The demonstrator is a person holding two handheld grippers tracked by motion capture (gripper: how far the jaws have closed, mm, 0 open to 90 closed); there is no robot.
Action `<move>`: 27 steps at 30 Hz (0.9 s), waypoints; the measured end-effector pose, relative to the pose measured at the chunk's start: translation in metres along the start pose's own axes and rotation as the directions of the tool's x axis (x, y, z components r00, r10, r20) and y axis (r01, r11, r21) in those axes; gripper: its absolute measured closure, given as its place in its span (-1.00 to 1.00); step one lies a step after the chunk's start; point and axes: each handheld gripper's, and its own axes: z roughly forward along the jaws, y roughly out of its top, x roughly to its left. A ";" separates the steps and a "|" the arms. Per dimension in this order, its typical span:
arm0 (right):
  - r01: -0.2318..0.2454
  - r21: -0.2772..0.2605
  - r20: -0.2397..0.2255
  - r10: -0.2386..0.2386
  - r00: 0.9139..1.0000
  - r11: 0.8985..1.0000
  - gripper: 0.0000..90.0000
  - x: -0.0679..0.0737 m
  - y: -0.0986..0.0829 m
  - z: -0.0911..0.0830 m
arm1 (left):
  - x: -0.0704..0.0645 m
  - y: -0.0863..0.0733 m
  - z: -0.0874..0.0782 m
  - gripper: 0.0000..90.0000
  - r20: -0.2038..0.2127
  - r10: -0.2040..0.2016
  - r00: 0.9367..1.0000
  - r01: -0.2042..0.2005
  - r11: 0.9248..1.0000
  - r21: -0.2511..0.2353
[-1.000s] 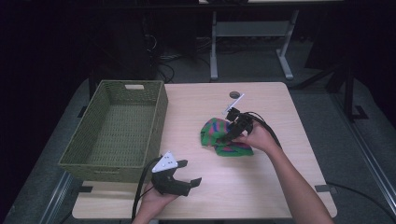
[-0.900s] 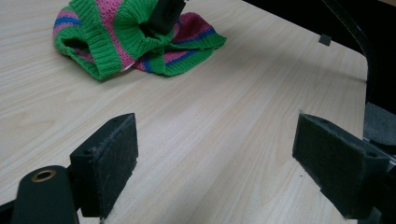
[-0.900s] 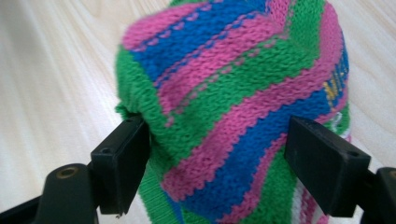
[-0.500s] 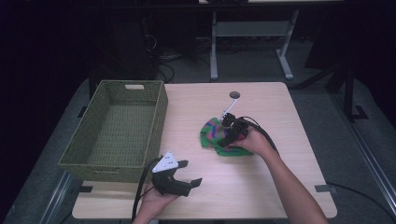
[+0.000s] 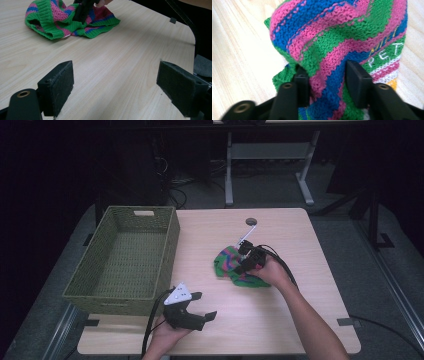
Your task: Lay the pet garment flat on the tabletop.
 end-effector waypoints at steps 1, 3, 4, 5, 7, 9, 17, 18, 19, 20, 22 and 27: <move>0.000 0.000 0.000 0.000 1.000 1.000 0.38 0.000 0.000 0.000 | 0.000 0.000 0.000 -0.69 0.000 0.000 1.000 0.000 1.000 0.000; -0.016 -0.005 -0.006 0.016 1.000 1.000 0.46 -0.001 0.000 0.000 | 0.000 0.000 0.000 -0.69 0.000 -0.002 1.000 0.002 1.000 -0.004; -0.020 -0.008 -0.008 0.020 1.000 1.000 0.50 -0.001 -0.001 -0.001 | 0.000 0.000 -0.001 -0.69 0.001 -0.003 1.000 0.003 1.000 0.000; -0.014 -0.012 -0.007 0.014 1.000 1.000 0.55 -0.001 -0.001 -0.001 | 0.000 0.000 -0.002 -0.69 0.000 -0.004 1.000 0.004 1.000 0.000; -0.007 -0.015 -0.002 0.007 1.000 1.000 0.58 0.000 -0.001 -0.002 | 0.001 0.000 -0.002 -0.69 -0.003 -0.006 1.000 0.006 1.000 -0.002; -0.005 -0.016 0.003 0.005 1.000 1.000 0.60 0.001 -0.001 -0.002 | 0.002 0.000 -0.002 -0.69 -0.006 -0.004 1.000 0.004 1.000 -0.006; -0.011 -0.039 0.006 0.011 1.000 0.999 0.62 0.001 -0.005 -0.012 | 0.001 0.000 -0.001 -0.69 -0.001 -0.006 1.000 0.006 1.000 -0.003; -0.011 -0.039 0.006 0.011 1.000 0.999 0.62 0.001 -0.005 -0.012 | 0.000 0.000 -0.001 -0.69 0.000 -0.003 1.000 0.003 1.000 -0.002; -0.012 -0.044 0.004 0.012 1.000 0.999 0.62 0.000 -0.006 -0.016 | 0.000 0.000 0.000 -0.69 -0.001 -0.002 1.000 0.002 1.000 -0.004; -0.012 -0.044 0.004 0.012 1.000 0.999 0.62 0.000 -0.006 -0.016 | 0.000 0.000 0.000 -0.69 -0.001 -0.002 1.000 0.002 1.000 -0.002; -0.020 -0.059 0.004 0.020 1.000 0.998 0.62 -0.001 -0.007 -0.023 | 0.000 0.000 0.000 -0.69 -0.003 -0.001 1.000 0.001 1.000 0.002; -0.025 -0.066 0.005 0.026 1.000 0.997 0.62 -0.002 -0.012 -0.030 | 0.000 0.000 0.000 -0.69 -0.003 0.001 1.000 -0.001 1.000 0.004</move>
